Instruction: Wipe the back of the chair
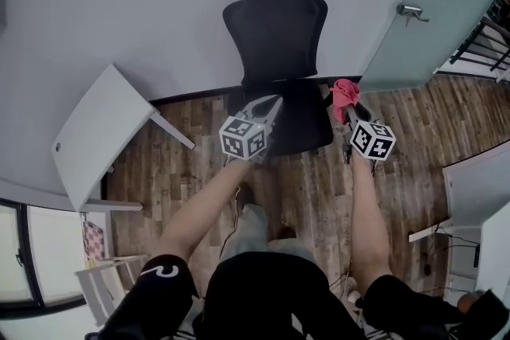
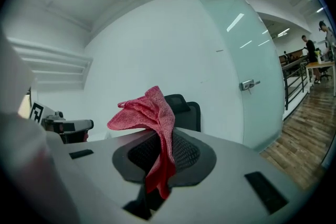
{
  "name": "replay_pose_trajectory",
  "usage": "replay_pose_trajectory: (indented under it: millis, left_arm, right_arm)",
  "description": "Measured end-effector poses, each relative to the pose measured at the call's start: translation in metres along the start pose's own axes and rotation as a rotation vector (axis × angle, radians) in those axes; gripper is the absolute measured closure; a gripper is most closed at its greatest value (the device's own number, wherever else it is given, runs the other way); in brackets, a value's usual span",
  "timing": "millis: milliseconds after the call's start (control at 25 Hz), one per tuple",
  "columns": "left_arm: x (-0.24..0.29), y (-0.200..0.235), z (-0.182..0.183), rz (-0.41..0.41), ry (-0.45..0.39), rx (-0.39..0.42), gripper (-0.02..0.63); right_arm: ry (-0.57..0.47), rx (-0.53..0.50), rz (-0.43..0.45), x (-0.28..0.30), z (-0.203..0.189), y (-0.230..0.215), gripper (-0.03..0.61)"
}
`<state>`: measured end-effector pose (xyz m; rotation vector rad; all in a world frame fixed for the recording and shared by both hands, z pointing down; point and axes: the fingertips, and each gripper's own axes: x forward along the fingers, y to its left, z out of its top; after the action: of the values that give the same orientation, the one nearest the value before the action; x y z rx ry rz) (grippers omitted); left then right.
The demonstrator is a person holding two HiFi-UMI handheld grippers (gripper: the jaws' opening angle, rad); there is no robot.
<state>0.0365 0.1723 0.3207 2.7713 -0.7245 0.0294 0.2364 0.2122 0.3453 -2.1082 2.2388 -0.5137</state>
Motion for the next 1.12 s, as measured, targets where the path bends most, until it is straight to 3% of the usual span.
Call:
replay_pose_trajectory:
  millis: [440, 1120]
  left_arm:
    - [-0.072, -0.084, 0.003, 0.019, 0.004, 0.085, 0.589]
    - [-0.100, -0.089, 0.022, 0.068, -0.043, 0.120, 0.589]
  right_arm:
    - [-0.010, -0.134, 0.055, -0.105, -0.002, 0.050, 0.512]
    - [-0.037, -0.218, 0.089, -0.136, 0.014, 0.081, 0.512]
